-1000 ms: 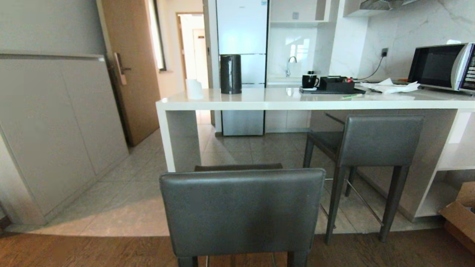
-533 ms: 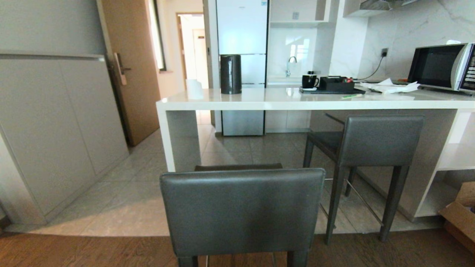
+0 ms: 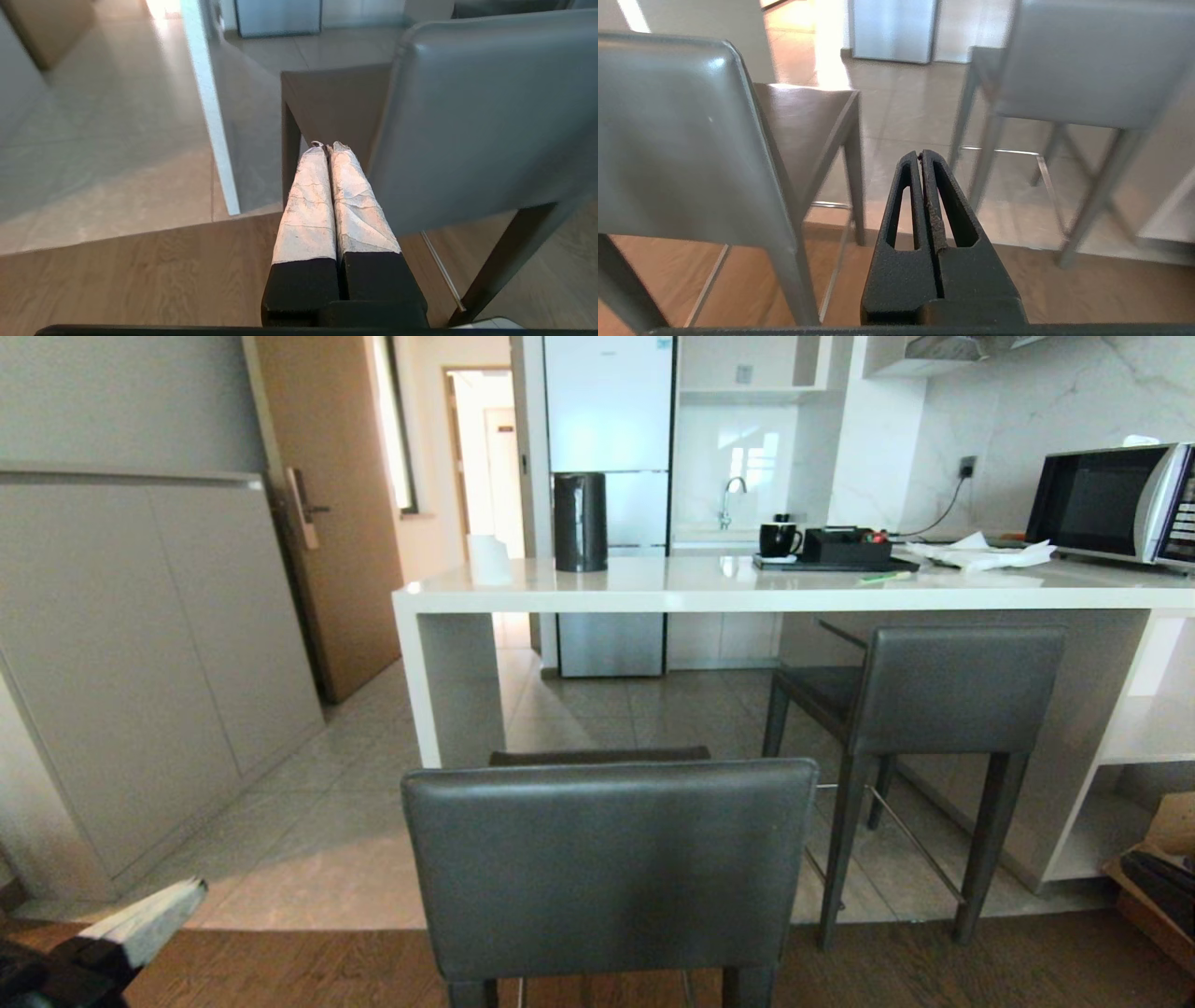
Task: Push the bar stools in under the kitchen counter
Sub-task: Push the gray chair back under the dining table
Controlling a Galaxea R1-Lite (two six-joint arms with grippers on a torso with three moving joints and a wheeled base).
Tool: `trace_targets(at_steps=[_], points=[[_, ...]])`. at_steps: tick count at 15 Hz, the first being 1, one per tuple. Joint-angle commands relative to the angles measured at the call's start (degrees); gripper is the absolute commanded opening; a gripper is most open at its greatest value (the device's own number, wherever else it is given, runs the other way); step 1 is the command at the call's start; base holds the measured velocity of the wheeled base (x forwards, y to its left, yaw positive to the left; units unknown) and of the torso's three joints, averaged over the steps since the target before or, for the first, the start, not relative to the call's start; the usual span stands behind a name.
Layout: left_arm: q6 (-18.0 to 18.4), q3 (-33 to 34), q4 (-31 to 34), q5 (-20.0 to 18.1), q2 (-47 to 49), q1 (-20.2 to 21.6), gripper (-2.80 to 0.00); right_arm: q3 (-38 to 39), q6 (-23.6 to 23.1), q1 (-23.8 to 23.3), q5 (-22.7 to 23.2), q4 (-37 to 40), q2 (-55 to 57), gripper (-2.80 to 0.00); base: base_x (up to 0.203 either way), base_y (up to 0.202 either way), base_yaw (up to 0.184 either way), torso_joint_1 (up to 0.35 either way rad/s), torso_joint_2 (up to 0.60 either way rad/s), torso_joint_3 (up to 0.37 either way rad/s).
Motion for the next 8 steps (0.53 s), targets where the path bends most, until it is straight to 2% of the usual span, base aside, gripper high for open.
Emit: trace_targets(at_steps=[1,5,8], points=[[0.0,0.8,-13.6,-0.1,19.2,-1.0,-2.80,0.4,0.1,2.0,0.0,-6.7,12.5,-2.80,0.000,0.000,0.000,0.000,0.00,0.000],[0.1,1.8,-39.1,-0.2,44.2,-2.6,-2.80,-0.5,0.1,4.7,-1.5,-22.2,27.8,-2.80,0.000,0.000,0.000,0.000,0.00,0.000],[0.2,0.8,-48.3,-0.2,54.7,-3.4,-2.80,-1.1,0.2,10.8,-4.7,-29.7,34.6,-2.80,0.000,0.000,0.000,0.000,0.00,0.000]])
